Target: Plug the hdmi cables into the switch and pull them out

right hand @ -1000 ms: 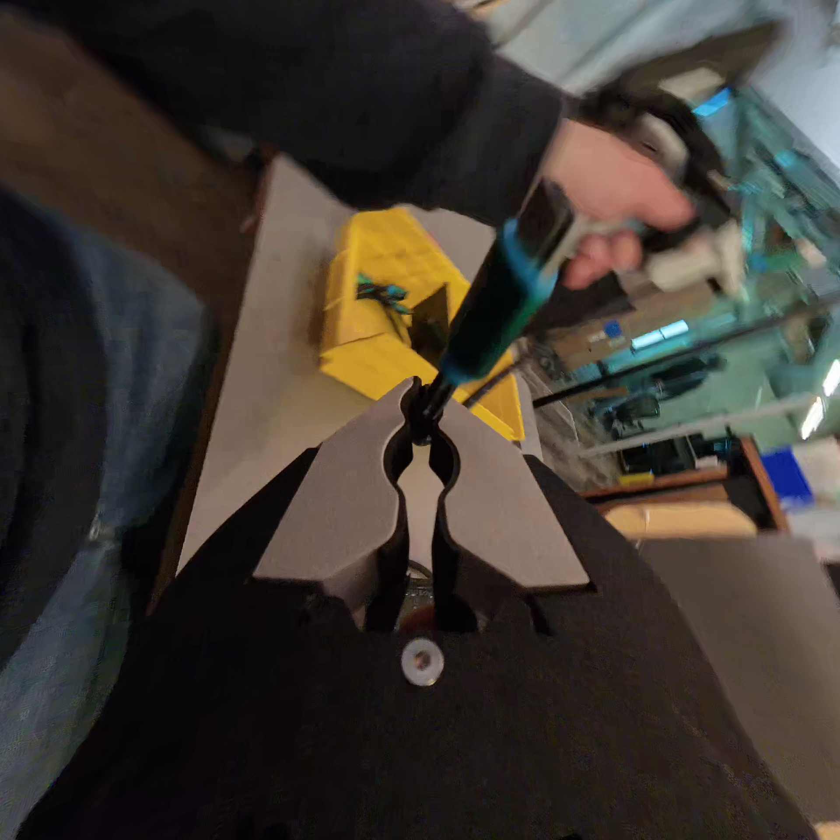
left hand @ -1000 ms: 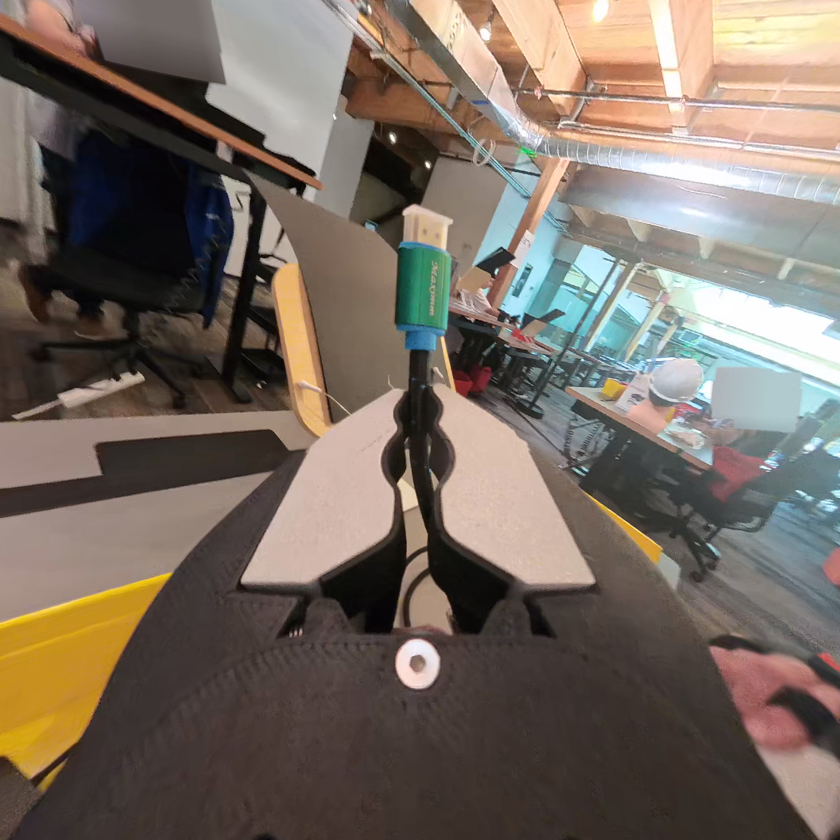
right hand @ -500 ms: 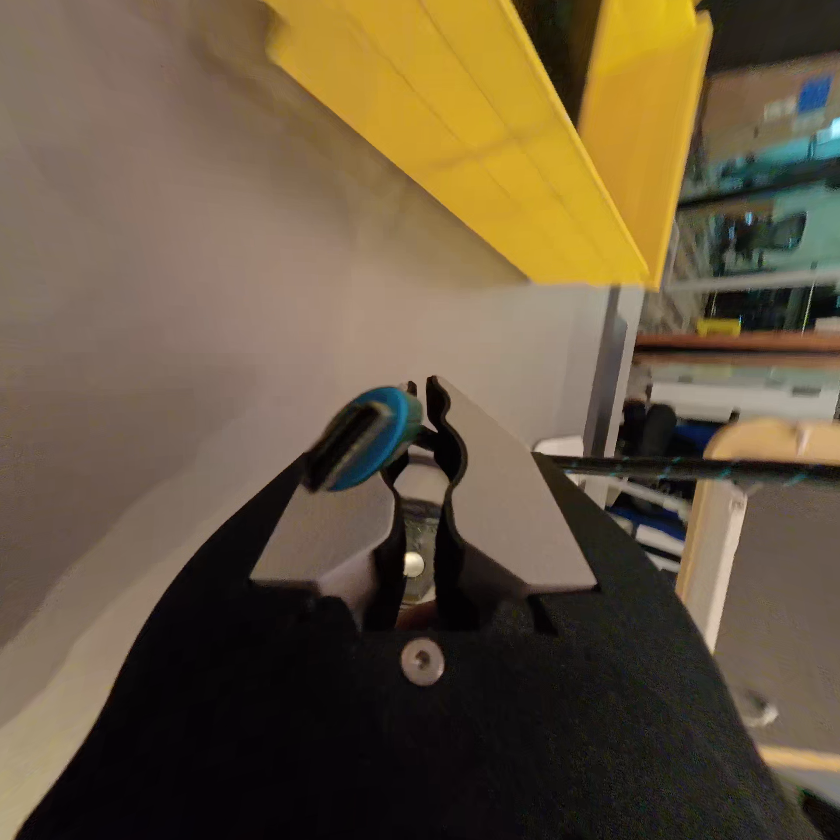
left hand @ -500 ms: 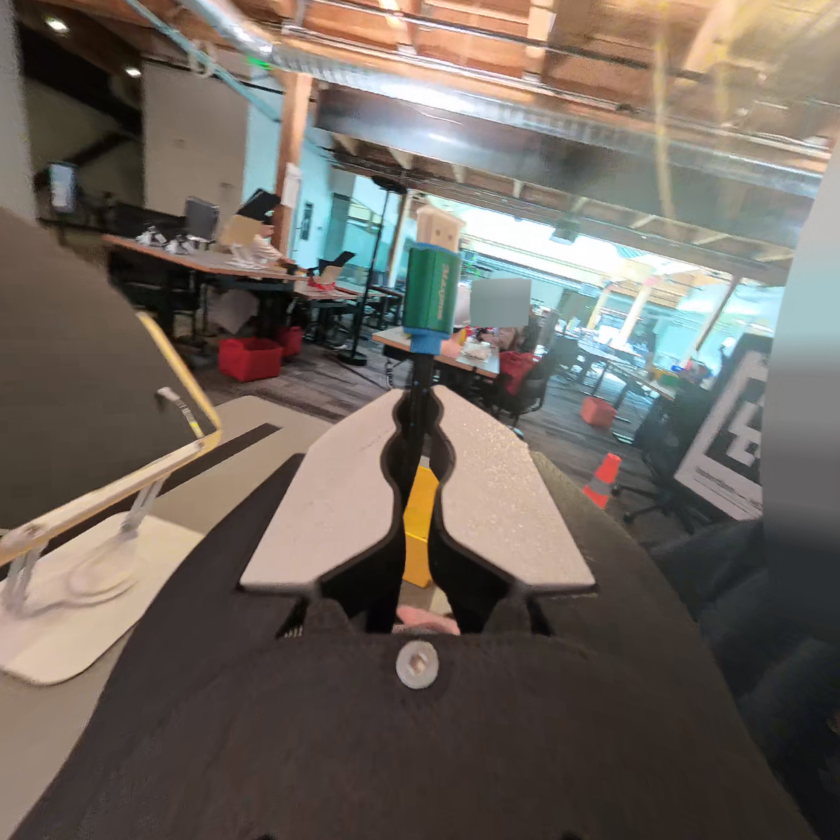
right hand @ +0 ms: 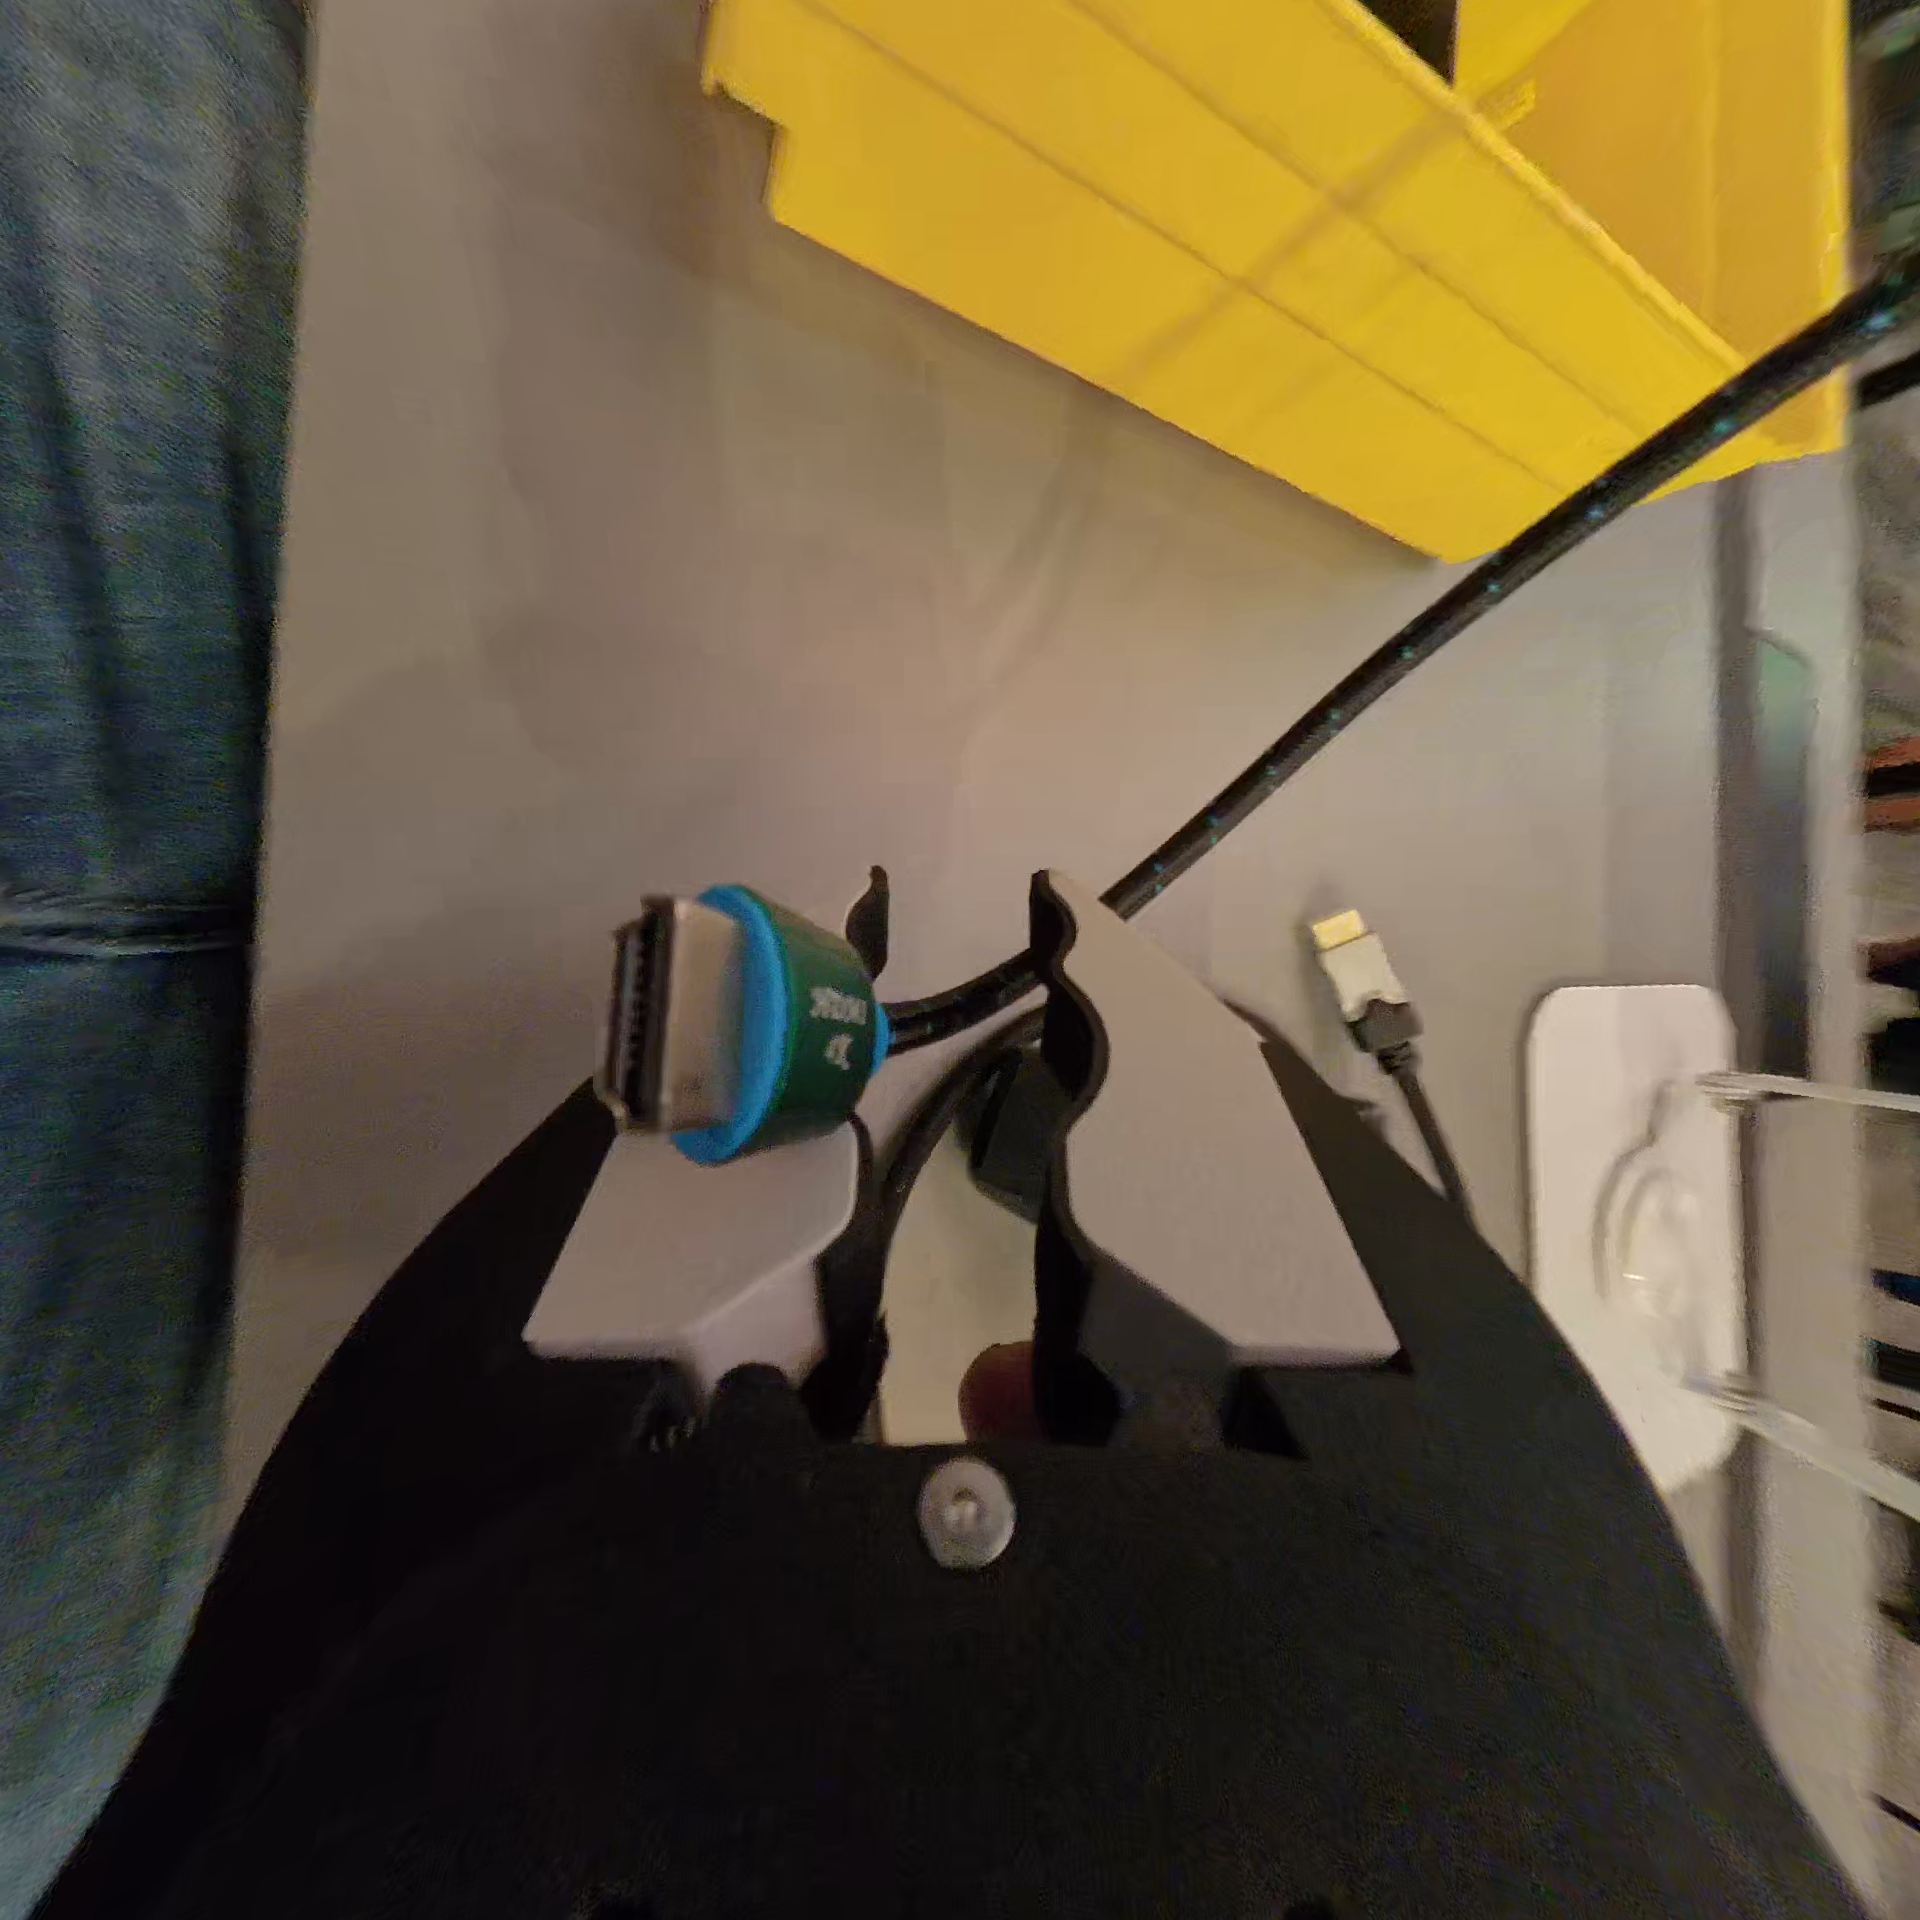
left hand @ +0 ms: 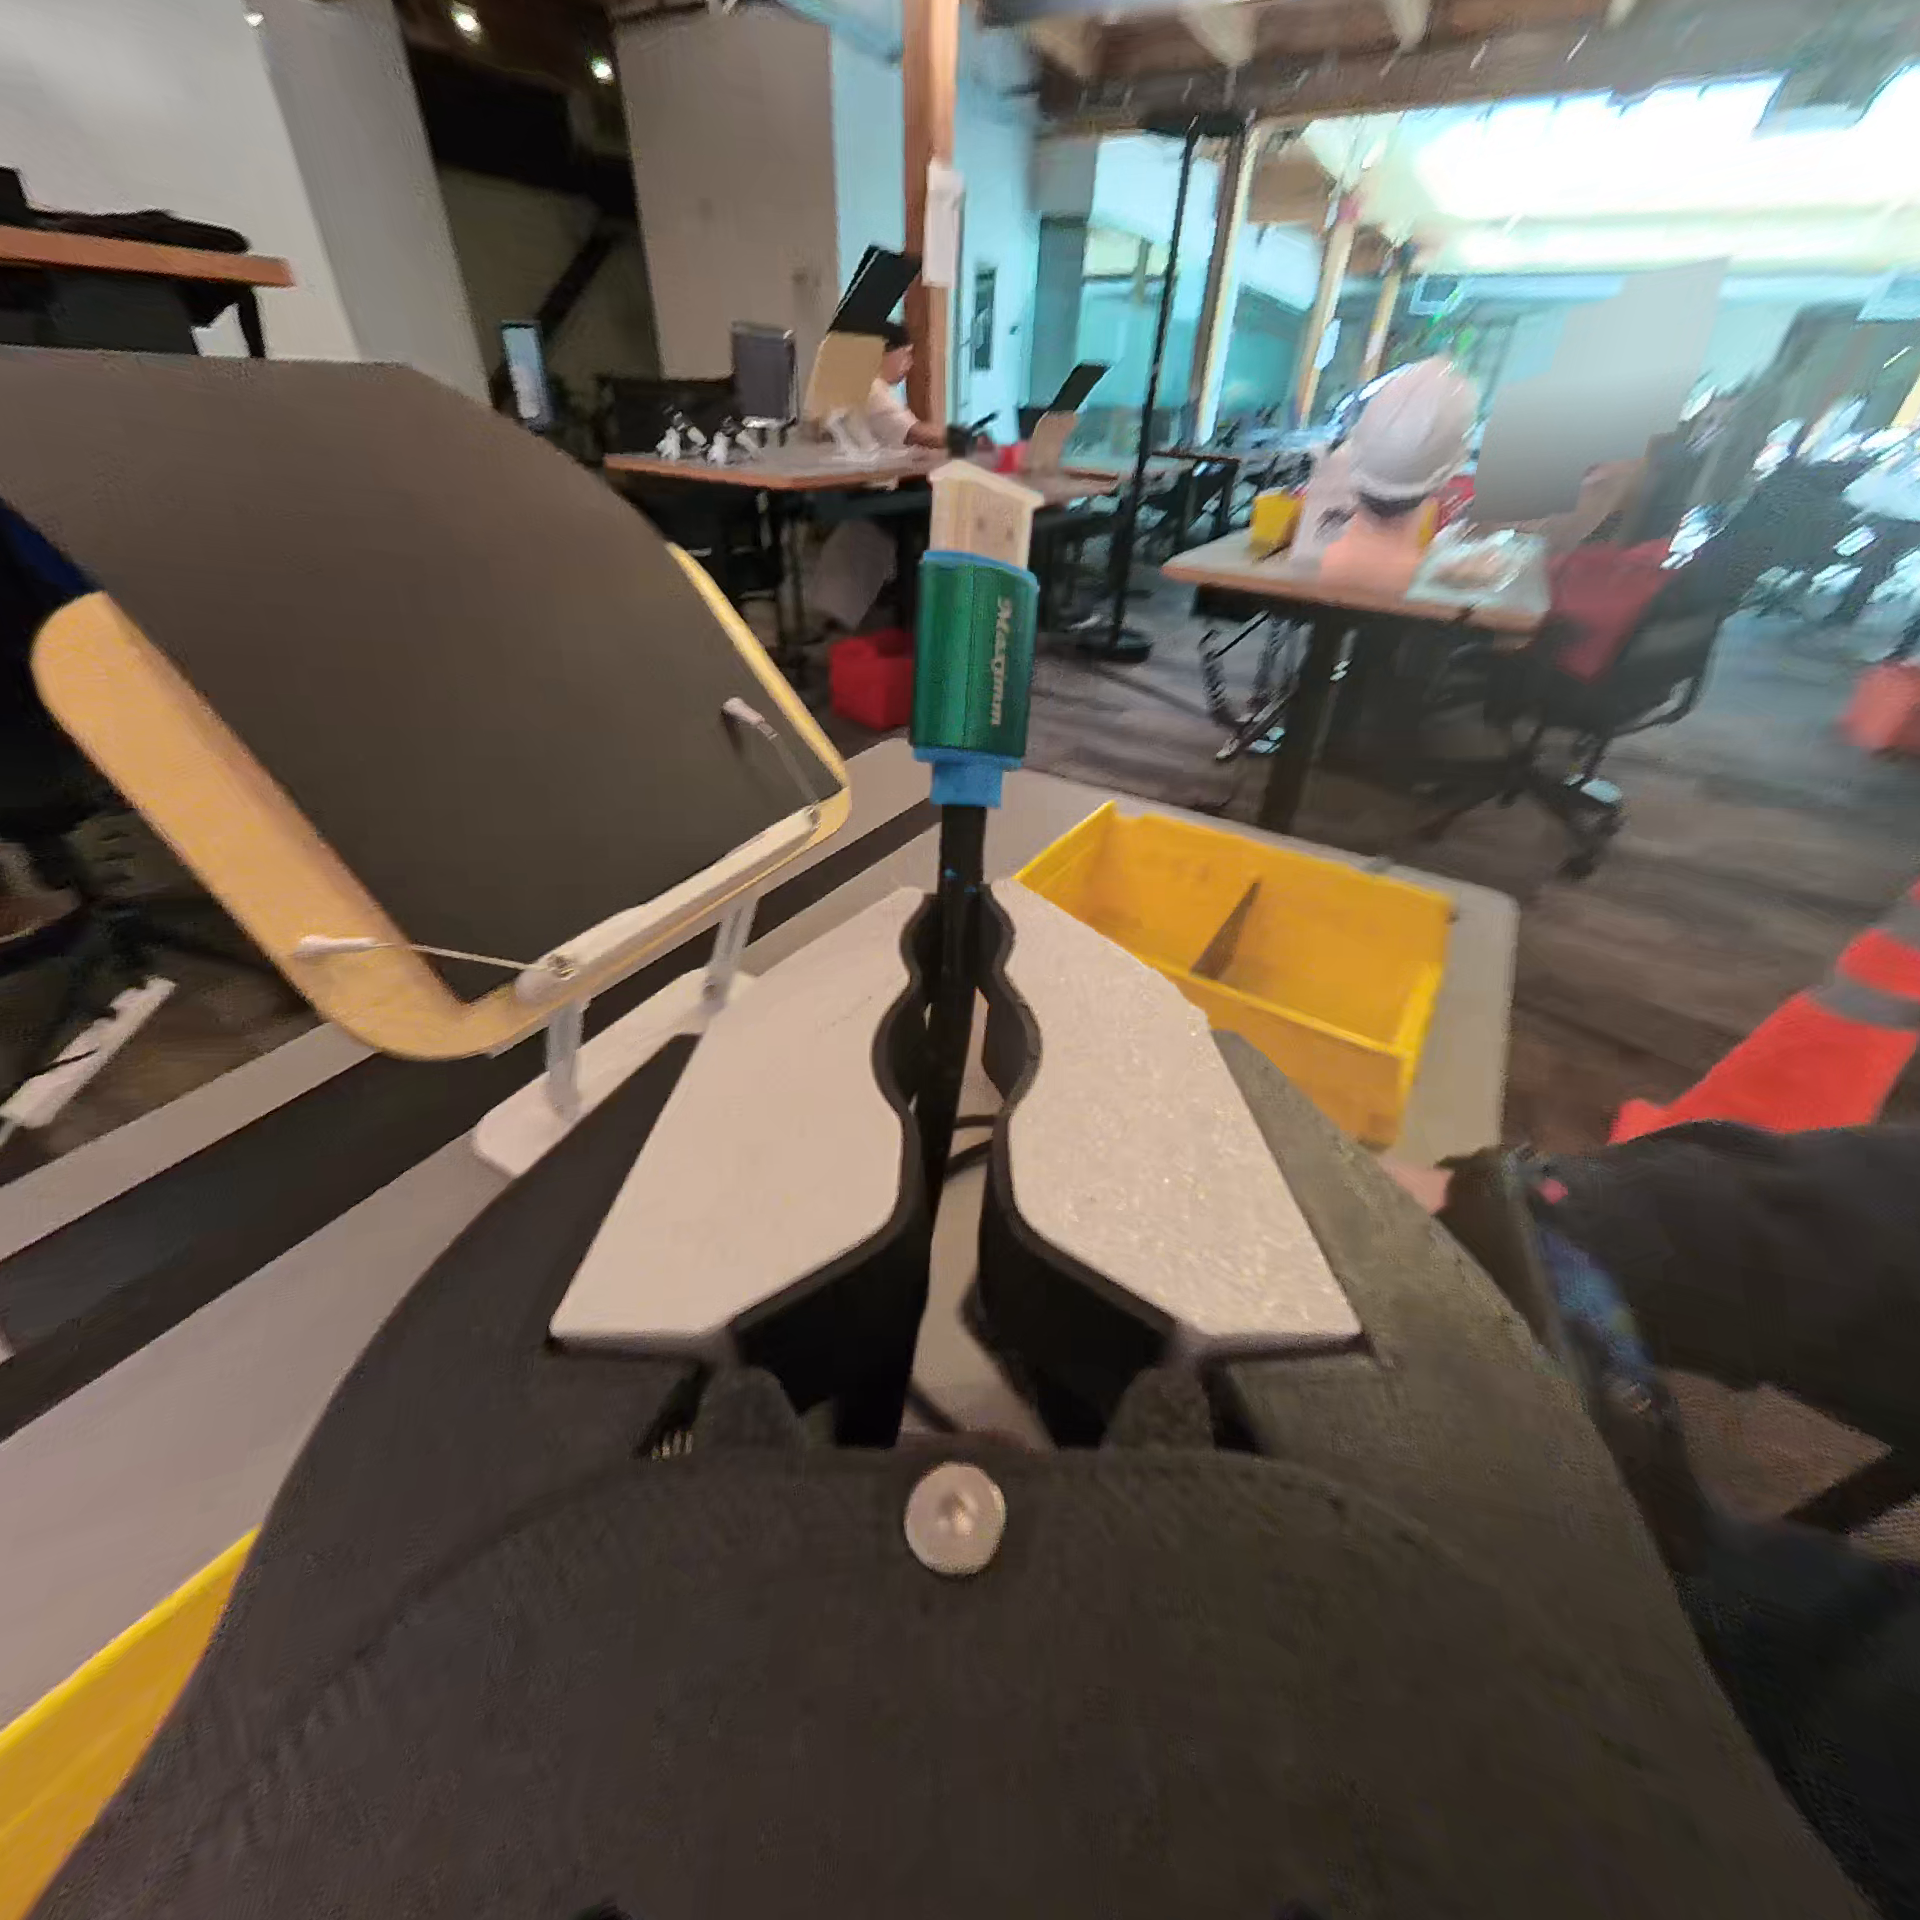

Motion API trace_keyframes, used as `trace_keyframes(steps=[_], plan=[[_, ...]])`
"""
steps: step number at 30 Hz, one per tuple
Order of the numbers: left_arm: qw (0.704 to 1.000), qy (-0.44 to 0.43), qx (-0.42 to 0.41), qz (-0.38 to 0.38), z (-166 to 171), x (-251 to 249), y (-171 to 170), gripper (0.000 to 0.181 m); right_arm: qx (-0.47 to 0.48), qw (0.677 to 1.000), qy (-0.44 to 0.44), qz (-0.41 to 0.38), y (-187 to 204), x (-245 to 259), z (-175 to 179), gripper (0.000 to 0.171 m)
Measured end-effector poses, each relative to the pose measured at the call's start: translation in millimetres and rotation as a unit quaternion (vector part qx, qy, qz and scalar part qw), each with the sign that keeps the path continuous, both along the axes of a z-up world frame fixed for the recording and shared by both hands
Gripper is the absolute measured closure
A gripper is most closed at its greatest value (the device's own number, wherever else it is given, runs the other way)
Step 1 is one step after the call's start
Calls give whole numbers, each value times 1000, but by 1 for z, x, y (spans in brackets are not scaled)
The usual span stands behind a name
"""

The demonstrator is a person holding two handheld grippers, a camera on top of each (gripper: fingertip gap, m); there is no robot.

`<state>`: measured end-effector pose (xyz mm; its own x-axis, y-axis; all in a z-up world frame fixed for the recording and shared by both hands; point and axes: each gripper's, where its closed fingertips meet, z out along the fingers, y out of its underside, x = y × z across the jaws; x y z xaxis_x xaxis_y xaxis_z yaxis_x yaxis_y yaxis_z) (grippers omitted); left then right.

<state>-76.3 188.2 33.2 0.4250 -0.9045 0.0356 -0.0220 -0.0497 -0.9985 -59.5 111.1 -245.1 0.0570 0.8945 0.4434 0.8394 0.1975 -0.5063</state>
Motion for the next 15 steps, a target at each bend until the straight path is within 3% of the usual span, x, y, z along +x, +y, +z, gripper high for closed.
trace_keyframes(steps=[6, 8, 12, 15], plan=[[999, 14, 3, 31, -12, 1, 27, 176, -128, 991, 39, -8, -26, 22, 5, 104], [999, 24, 6, 37, -14, 3, 32, 176, -142, 987, 71, -4, -32, 25, 13, 111], [998, 25, 5, 52, -11, 2, 38, 175, -239, 955, 176, -1, -48, 29, 43, 79], [998, 18, -4, 61, -8, 0, 43, 176, -226, 950, 213, -22, -43, 39, 56, 81]])
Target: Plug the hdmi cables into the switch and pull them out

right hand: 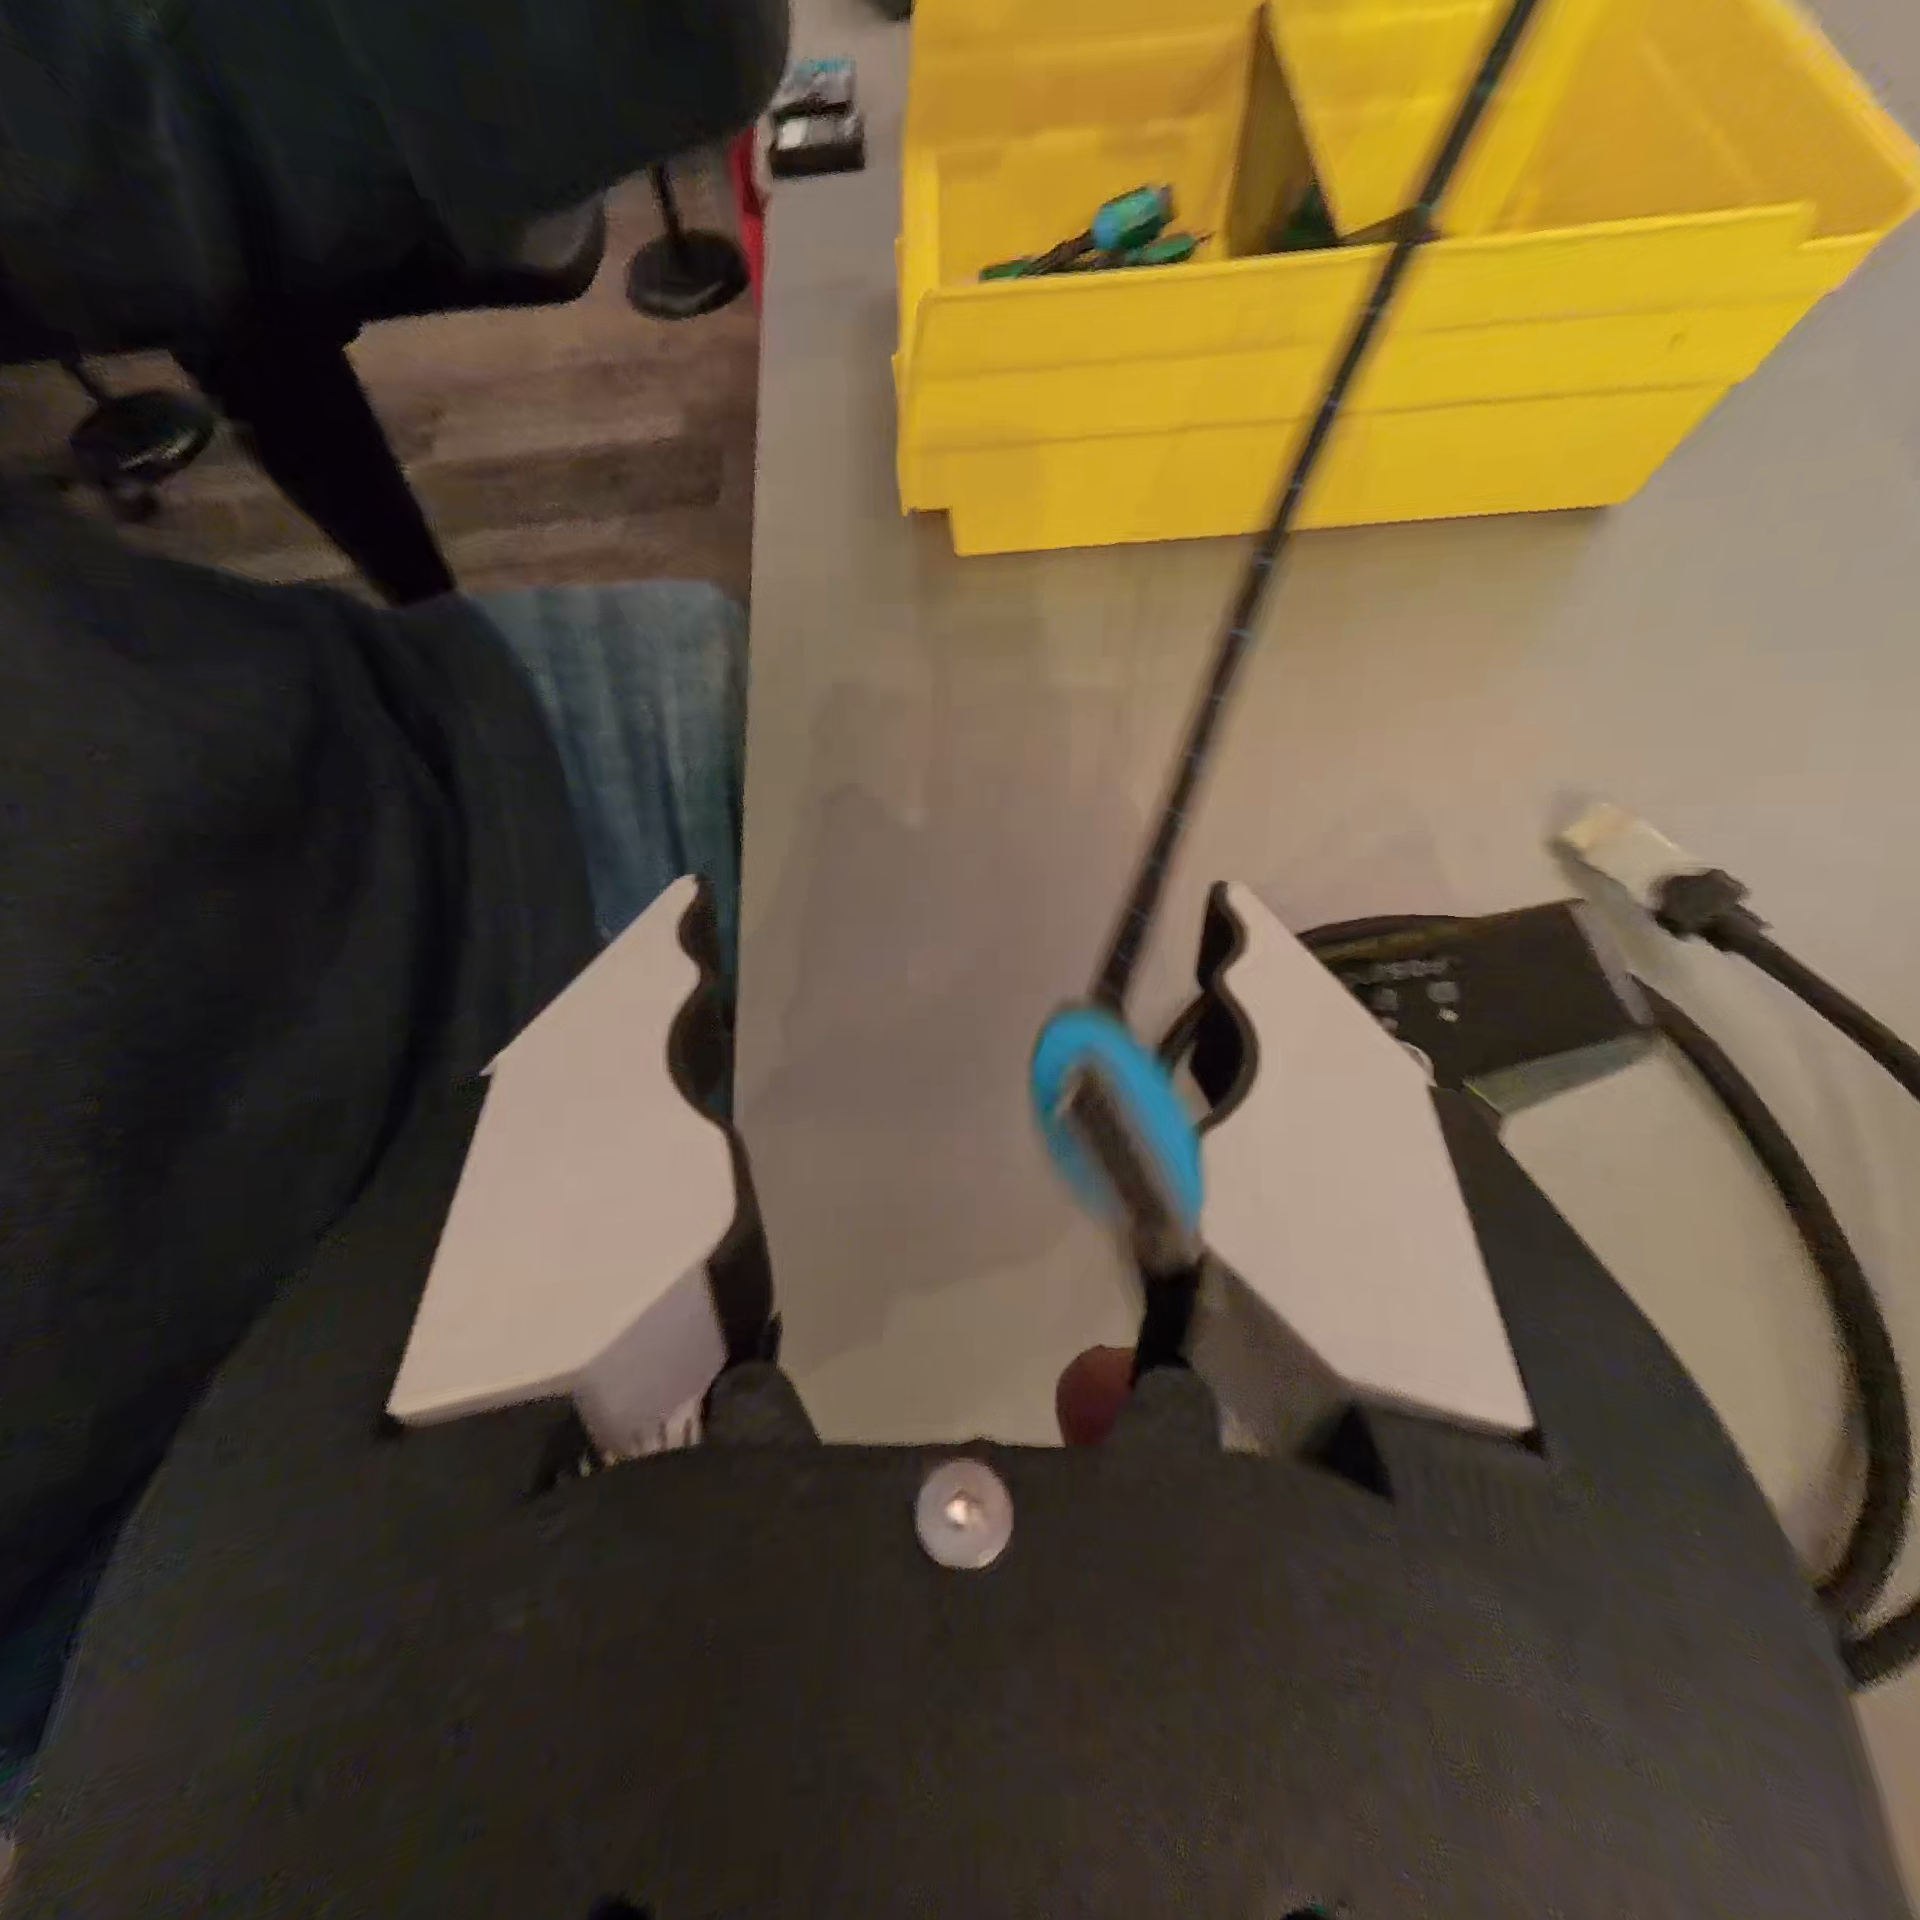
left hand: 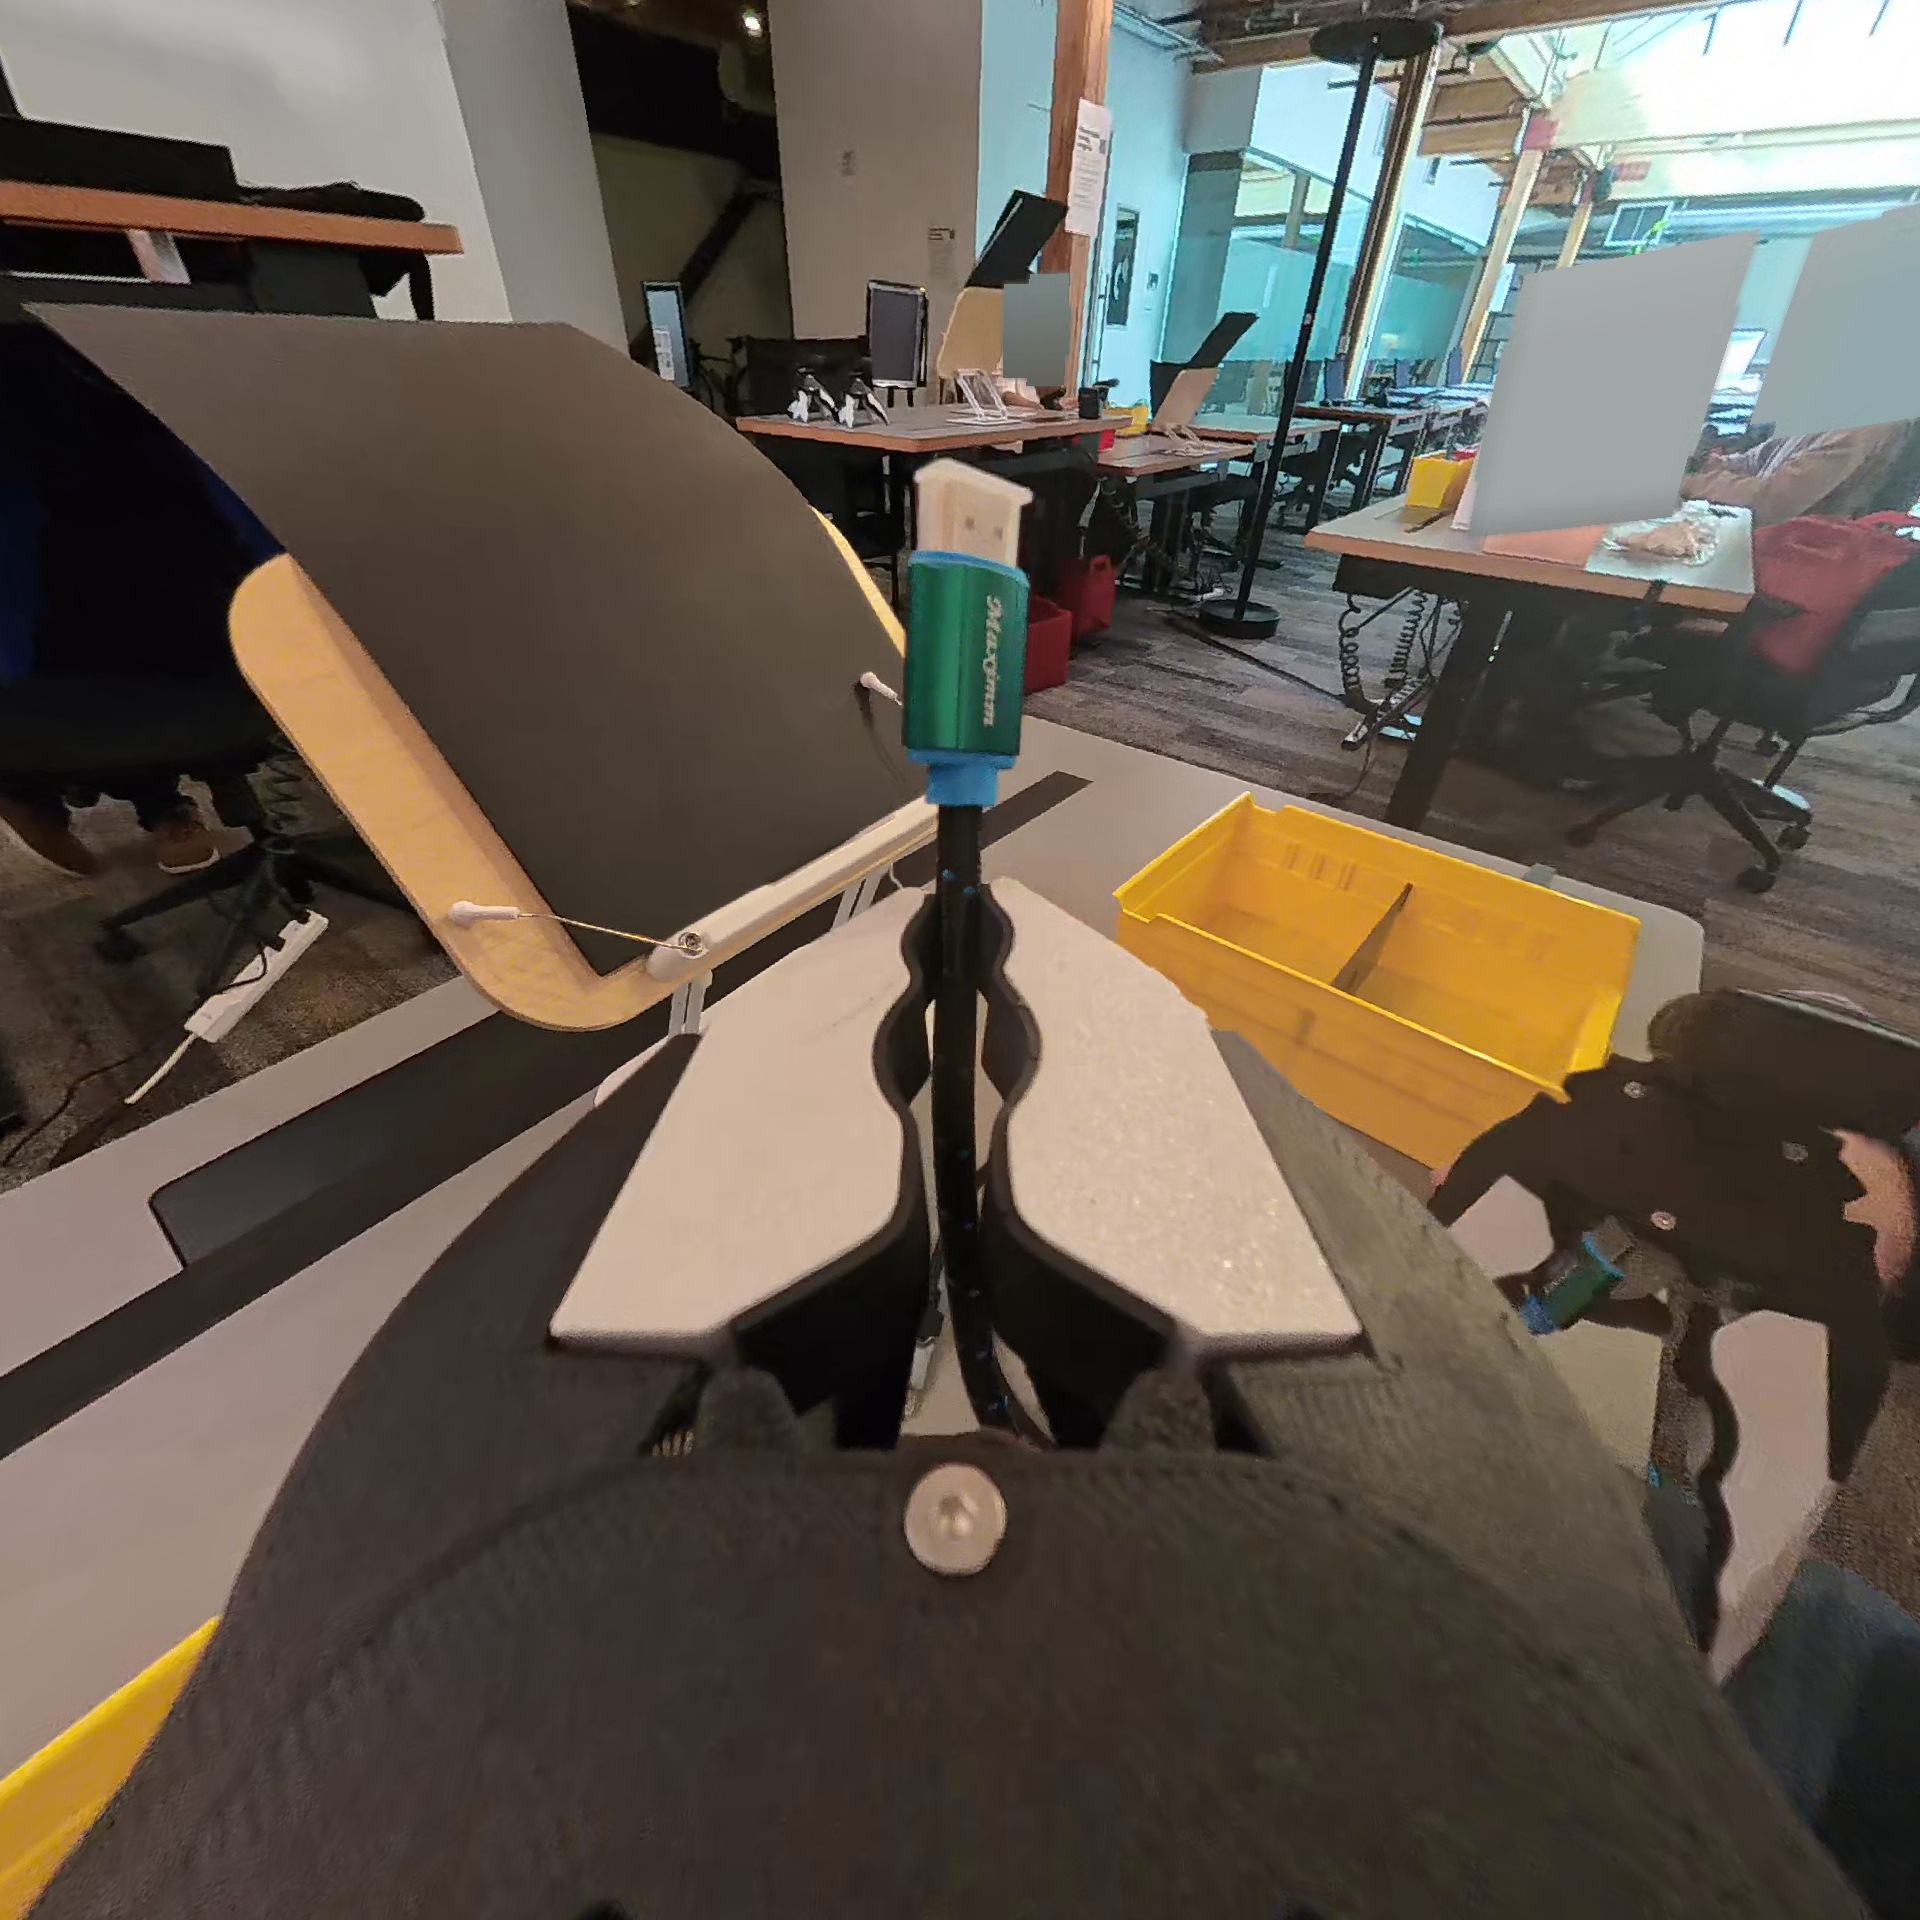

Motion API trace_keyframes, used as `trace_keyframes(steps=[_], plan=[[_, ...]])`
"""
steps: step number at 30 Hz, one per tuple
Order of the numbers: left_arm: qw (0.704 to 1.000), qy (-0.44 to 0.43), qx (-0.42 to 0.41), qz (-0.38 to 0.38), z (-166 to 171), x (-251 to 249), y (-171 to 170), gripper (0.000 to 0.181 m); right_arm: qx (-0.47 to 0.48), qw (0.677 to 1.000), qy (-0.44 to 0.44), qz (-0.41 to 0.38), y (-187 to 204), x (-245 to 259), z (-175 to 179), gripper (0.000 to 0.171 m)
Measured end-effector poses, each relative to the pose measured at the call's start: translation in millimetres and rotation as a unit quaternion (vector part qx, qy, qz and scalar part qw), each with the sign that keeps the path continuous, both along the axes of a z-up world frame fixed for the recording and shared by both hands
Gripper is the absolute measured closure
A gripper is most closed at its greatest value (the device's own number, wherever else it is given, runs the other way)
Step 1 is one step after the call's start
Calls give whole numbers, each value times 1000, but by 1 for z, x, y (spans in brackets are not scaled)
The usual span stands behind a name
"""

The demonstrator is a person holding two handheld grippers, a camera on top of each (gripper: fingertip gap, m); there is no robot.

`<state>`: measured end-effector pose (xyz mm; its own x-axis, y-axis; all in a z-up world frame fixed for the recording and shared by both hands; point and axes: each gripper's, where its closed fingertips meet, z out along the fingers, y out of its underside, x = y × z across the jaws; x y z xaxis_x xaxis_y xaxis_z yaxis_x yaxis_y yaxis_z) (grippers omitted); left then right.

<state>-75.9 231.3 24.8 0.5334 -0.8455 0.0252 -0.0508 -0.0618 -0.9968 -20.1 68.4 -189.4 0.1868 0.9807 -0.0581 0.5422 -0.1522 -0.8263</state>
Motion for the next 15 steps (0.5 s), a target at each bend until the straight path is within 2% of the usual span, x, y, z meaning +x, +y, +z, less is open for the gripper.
trace_keyframes(steps=[1, 3, 5, 8, 10, 13, 15], plan=[[1000, -4, -4, 1, 1, 0, 1, 176, 9, 1000, 3, -11, 2, 3, 1, 84], [1000, -2, -7, 13, 1, -1, 4, 176, 8, 1000, 20, -15, -3, 3, 5, 78], [1000, -9, -19, 17, 0, -1, 7, 176, 31, 999, 11, -43, 3, 10, 6, 80], [999, -15, -30, 16, -2, 0, 8, 176, 39, 994, 45, -86, 12, 17, 19, 89], [999, -12, -34, 18, -4, 1, 9, 176, 32, 988, 114, -101, 16, 20, 38, 109], [998, -13, -52, 12, -11, 4, 11, 176, 12, 974, 206, -90, 11, 24, 69, 167], [997, -17, -69, 3, -18, 8, 12, 176, 2, 972, 217, -86, 10, 23, 76, 170]])
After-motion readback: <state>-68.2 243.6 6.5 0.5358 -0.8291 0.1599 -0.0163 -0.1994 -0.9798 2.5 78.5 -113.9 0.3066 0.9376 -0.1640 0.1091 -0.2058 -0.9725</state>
